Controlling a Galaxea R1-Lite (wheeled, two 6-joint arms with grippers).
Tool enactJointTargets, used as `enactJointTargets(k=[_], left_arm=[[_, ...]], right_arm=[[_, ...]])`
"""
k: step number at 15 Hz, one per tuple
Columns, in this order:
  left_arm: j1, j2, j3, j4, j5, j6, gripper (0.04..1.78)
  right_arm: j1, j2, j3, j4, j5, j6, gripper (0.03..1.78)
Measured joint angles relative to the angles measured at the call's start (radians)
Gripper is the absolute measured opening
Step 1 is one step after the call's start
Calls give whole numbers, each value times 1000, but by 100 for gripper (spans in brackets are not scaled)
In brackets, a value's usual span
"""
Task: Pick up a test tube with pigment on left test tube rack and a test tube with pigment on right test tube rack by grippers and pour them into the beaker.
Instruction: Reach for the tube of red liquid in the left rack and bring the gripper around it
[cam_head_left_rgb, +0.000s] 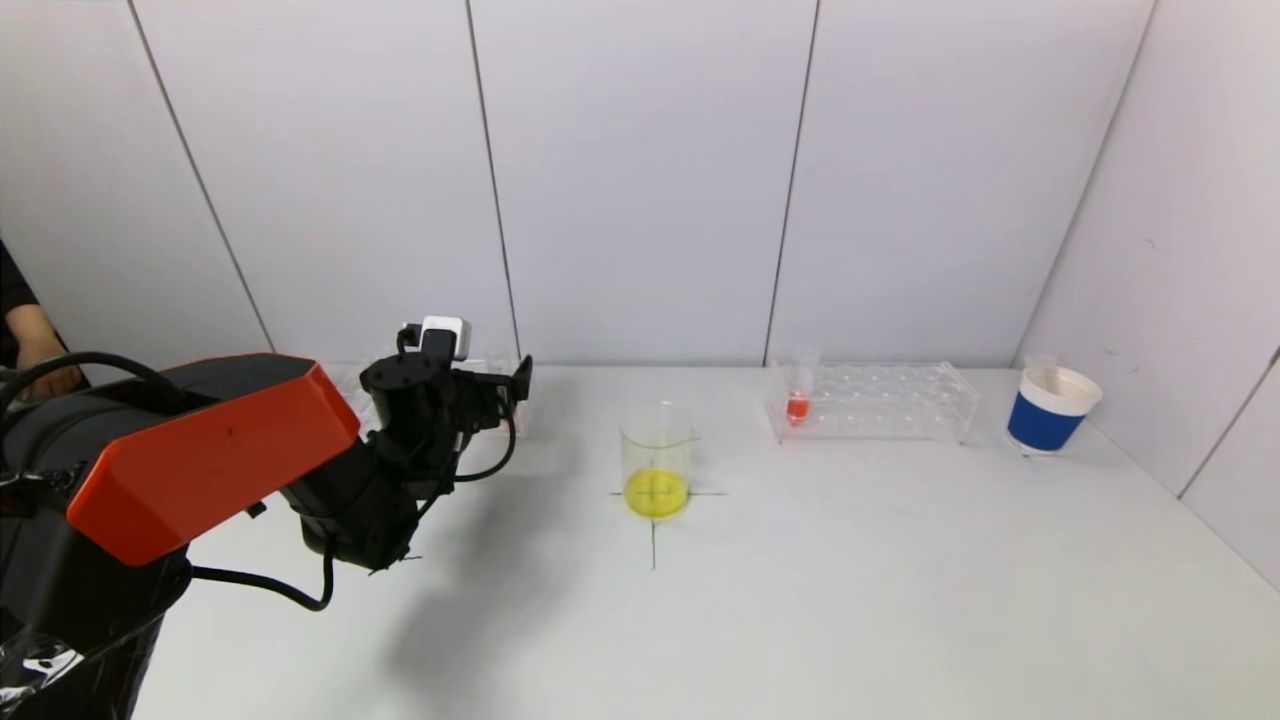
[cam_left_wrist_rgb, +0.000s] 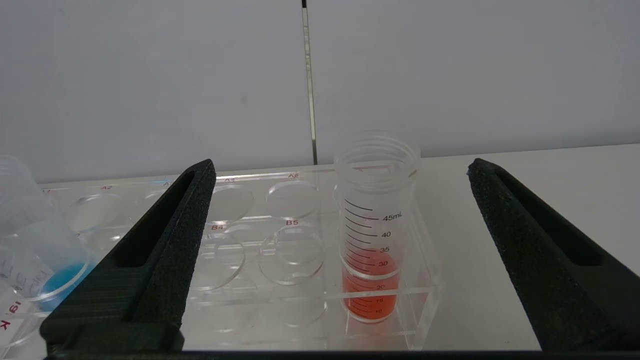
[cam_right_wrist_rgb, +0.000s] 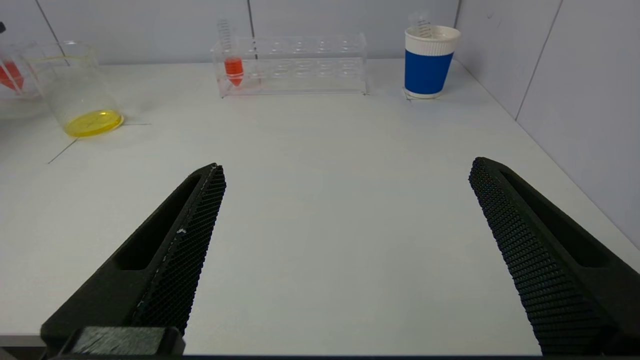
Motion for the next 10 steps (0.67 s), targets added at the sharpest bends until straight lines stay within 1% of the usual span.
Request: enactJointTargets(k=[10], left_arm=[[-35,16,4,-3,6,3,176]], right_arm=[[0,0,0,0,0,0,177]])
